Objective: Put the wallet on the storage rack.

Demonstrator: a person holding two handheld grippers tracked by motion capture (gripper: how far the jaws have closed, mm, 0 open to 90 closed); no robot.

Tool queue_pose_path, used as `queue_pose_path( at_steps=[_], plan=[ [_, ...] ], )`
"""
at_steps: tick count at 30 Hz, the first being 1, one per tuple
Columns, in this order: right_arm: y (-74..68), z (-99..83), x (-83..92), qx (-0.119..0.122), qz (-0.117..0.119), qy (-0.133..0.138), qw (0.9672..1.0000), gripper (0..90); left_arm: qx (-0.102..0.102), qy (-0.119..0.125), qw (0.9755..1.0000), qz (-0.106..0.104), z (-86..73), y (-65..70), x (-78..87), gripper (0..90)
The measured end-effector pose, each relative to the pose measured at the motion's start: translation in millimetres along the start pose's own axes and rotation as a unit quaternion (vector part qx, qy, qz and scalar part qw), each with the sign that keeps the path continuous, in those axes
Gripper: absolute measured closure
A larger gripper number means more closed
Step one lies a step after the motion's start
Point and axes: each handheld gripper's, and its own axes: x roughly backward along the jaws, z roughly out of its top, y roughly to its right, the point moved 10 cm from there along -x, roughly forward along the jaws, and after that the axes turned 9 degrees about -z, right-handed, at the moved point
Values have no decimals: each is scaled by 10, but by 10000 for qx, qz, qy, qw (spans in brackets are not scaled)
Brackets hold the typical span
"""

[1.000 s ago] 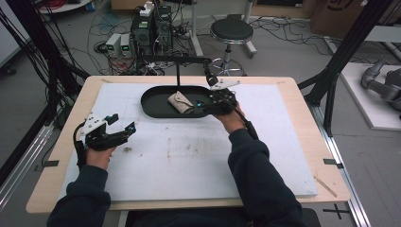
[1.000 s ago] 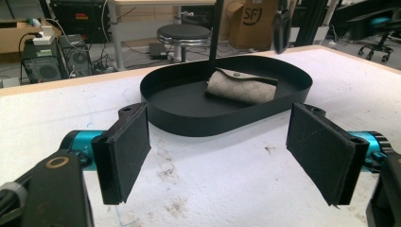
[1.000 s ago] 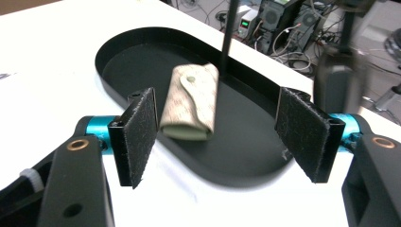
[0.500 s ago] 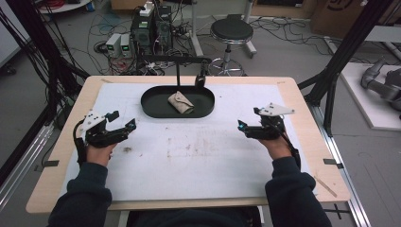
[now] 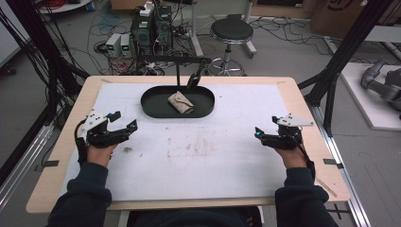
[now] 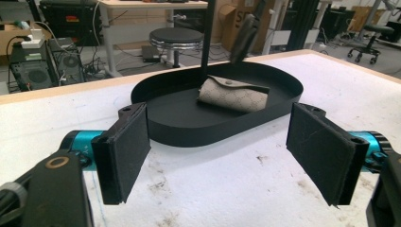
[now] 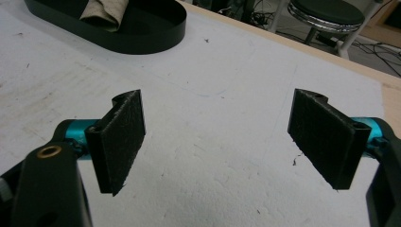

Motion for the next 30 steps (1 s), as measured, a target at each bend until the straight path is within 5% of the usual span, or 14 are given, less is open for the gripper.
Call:
queue_pose_path(
  at_steps=[30],
  plan=[
    [55, -20, 24, 27, -130, 3, 9999, 202, 33, -76, 10000, -17, -53, 5, -18, 221]
  ],
)
